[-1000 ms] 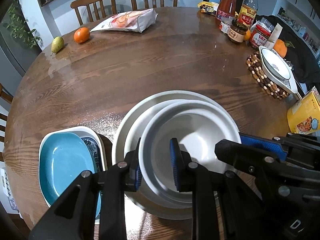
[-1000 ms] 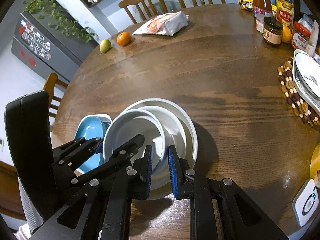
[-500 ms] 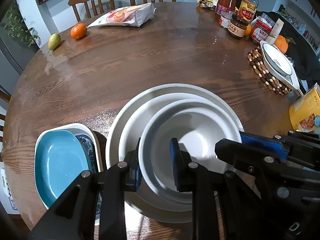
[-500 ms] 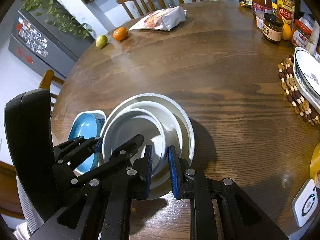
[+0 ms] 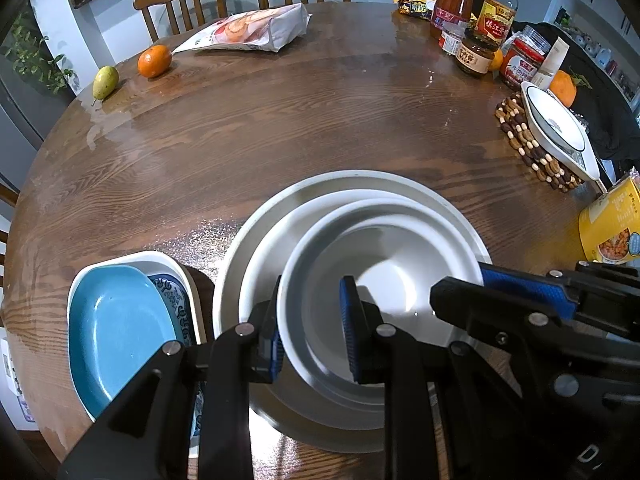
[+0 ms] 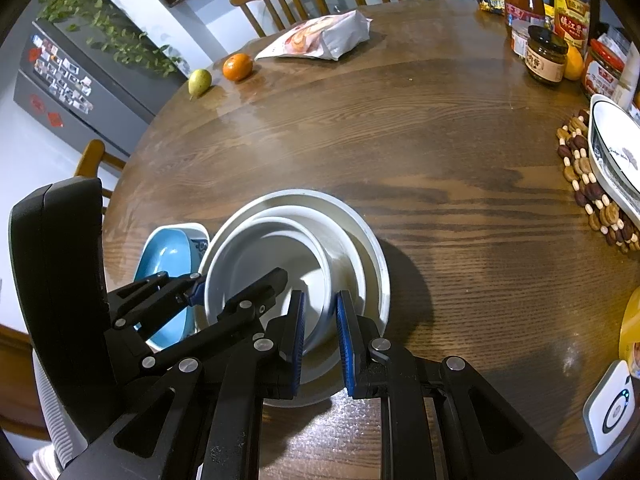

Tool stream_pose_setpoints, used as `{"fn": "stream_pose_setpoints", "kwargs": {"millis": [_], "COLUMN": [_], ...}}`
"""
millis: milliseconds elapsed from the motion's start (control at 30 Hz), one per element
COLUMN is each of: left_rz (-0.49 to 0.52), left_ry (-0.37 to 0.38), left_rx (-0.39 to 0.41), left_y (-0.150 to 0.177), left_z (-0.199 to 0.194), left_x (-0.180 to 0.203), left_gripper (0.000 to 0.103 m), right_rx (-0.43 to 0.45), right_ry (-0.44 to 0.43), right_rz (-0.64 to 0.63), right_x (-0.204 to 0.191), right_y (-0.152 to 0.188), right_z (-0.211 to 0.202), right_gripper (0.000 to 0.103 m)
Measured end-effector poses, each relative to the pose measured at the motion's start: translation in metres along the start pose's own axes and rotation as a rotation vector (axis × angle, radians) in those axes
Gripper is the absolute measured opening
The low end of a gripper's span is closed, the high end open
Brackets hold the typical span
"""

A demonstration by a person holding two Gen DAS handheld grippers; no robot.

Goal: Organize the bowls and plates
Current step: 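Hold the ramekin seated in the nested bowls, then open both tools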

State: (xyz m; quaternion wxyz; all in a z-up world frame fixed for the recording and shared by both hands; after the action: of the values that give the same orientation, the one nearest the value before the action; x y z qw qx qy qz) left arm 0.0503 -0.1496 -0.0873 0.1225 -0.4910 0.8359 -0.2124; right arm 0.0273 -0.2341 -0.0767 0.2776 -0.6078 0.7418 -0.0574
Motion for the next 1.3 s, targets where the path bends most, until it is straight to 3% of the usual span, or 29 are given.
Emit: {"fn": "stream_pose_setpoints", "kwargs": {"millis": [1300], "left_rz": [0.001], "left_ry": [-0.005], "left_rx": [0.004], "left_y": [0.0005], "left_z": [0.0005], "left_x": [0.0003], "left_gripper": [0.021], "right_rx": [-0.012], "right_ry": [0.0], "right_rz": [-0.012], "right_x": [-0.0008], "right_y": [0.0007], "right_z": [-0.0003], "right_gripper": [0.019]}}
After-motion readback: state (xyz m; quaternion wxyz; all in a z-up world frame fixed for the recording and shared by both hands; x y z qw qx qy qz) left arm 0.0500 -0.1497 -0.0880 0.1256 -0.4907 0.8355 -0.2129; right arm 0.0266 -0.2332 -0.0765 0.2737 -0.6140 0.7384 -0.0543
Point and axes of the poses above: each gripper's, at about its wrist camera, not at the fingertips, and z roughly the way its jaws point, x to its right, y to its underside, the point moved 3 cm from there along z, roughly the way its jaws point, and after that the axes turned 2 degrees about x, right-handed, at the moved point
